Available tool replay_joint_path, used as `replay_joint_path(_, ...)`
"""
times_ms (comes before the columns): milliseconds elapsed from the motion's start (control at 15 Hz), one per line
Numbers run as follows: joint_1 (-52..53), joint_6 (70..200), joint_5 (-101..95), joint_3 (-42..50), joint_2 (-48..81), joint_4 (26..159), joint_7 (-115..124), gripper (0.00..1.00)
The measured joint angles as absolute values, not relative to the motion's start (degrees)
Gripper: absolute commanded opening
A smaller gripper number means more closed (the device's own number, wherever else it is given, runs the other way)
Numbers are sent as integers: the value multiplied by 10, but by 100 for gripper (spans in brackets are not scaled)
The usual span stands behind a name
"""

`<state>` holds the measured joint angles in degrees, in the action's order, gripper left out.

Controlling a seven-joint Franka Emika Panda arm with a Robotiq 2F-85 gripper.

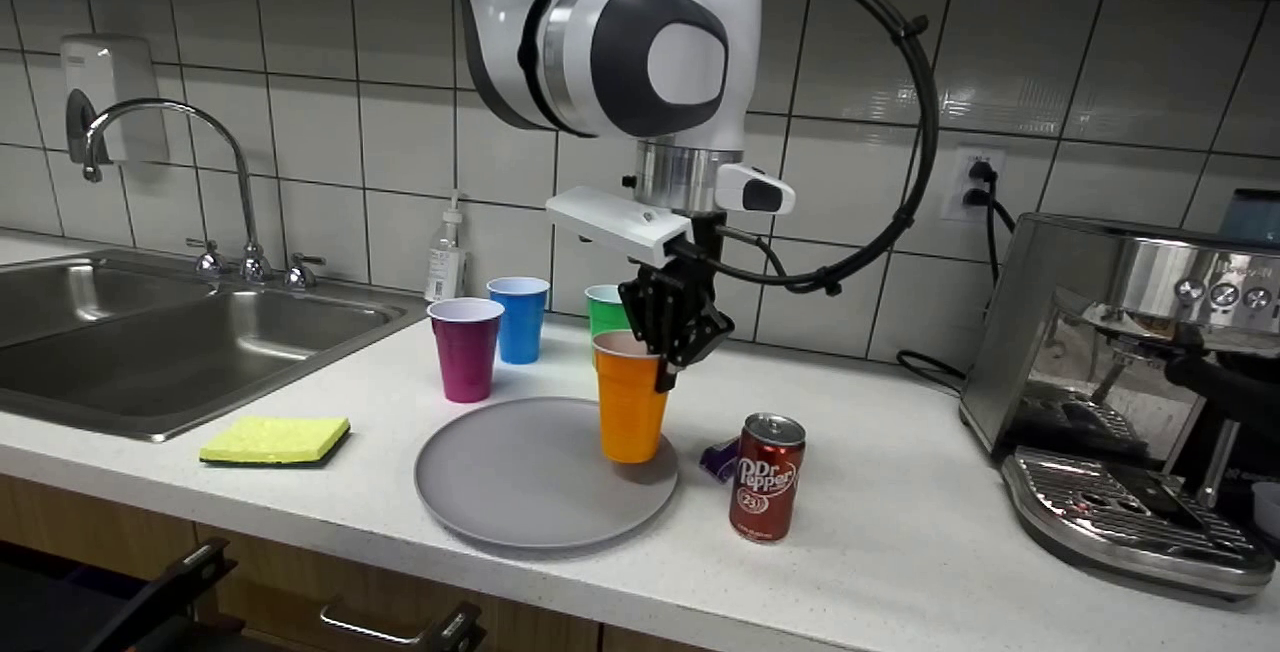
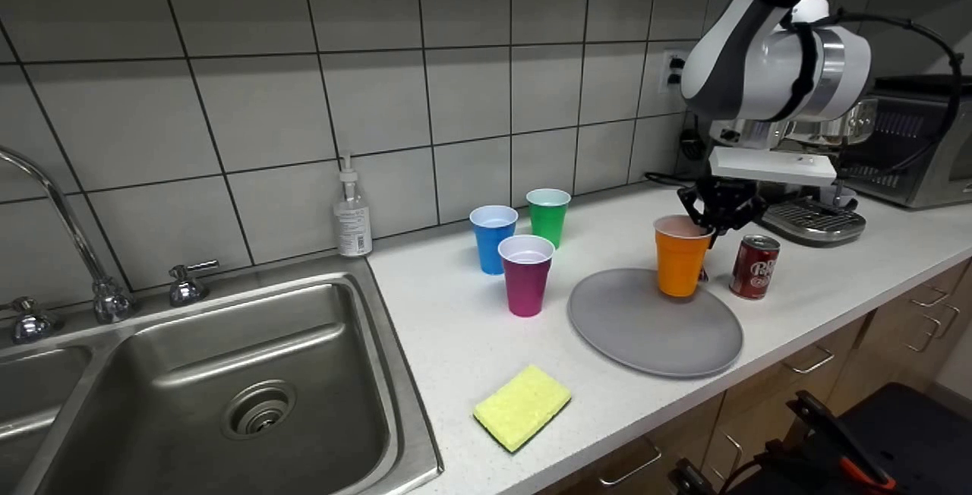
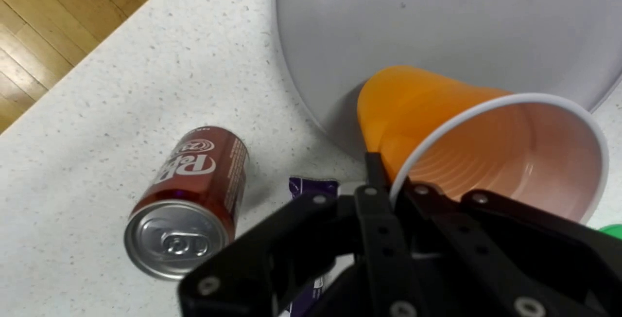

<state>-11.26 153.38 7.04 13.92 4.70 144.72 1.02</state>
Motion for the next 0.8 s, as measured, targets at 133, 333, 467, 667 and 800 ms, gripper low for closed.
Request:
replay_joint_path(133,-113,1534,65,142,38,1458,10,1)
replay_joint_path(333,-113,1534,56,144,27,1475,9,1)
replay_joint_path(467,-113,1533,48,144,23,1486,9,1)
replay_joint_path(667,-113,1533,36,144,18,1502,9,1)
replay_joint_path(800,-113,1534,32,144,16,1509,9,1)
